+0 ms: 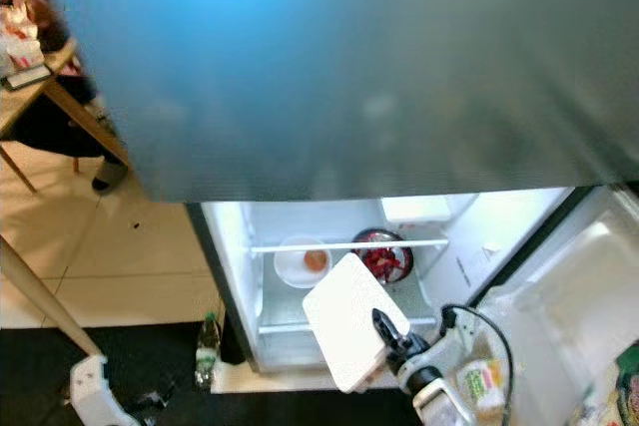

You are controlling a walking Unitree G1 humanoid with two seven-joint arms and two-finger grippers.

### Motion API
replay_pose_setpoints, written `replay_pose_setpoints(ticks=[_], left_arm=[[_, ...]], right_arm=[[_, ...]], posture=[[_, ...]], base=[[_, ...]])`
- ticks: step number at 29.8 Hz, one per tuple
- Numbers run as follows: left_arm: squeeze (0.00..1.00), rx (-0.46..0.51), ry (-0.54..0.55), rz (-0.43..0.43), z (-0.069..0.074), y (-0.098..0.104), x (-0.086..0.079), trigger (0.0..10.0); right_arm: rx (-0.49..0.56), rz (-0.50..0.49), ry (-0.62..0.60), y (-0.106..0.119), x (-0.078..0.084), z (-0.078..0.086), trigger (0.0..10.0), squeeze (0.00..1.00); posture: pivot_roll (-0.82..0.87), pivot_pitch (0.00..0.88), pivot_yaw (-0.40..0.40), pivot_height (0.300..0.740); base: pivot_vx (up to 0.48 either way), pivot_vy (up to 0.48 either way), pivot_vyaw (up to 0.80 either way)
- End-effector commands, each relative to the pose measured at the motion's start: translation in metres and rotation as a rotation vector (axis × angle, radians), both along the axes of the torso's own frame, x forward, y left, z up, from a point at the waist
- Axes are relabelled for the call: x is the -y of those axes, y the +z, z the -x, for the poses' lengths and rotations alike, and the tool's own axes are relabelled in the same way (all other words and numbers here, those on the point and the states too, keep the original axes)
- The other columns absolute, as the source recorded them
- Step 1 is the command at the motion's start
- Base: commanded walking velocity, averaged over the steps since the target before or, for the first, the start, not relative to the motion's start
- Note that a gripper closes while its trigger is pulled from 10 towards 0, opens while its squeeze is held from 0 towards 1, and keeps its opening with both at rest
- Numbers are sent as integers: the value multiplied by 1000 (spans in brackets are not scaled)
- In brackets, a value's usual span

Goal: Restocking fridge

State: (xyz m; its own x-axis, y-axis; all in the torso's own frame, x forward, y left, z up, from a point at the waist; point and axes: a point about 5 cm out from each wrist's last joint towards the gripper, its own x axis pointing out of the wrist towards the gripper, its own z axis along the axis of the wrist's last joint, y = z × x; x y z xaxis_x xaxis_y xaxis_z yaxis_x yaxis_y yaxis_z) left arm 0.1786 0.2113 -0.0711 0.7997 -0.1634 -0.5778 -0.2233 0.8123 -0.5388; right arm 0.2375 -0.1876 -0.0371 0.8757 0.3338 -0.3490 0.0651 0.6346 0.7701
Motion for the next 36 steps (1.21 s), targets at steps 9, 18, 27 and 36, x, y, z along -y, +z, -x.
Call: replay_pose_setpoints(ticks=[9, 18, 27, 36], left_arm=[[0, -49, -70, 22, 13, -11, 27, 10000], [0, 21, -349, -125, -11, 0, 44, 10000], [0, 220, -524, -237, -54, 28, 64, 10000], [0, 345, -650, -357, -70, 44, 80, 10000]], right_arm=[[88, 59, -30, 20, 27, -18, 10000, 0], [119, 59, -212, 46, 47, -47, 10000, 0], [115, -38, -230, 52, 28, -61, 10000, 0], [131, -139, -236, 53, 20, -63, 10000, 0]], posture=[[-17, 120, -8, 740], [-25, 96, -22, 740], [-1, 92, -6, 740], [-10, 88, 53, 736]], base=[[0, 0, 0], [0, 0, 0], [0, 0, 0], [0, 0, 0]])
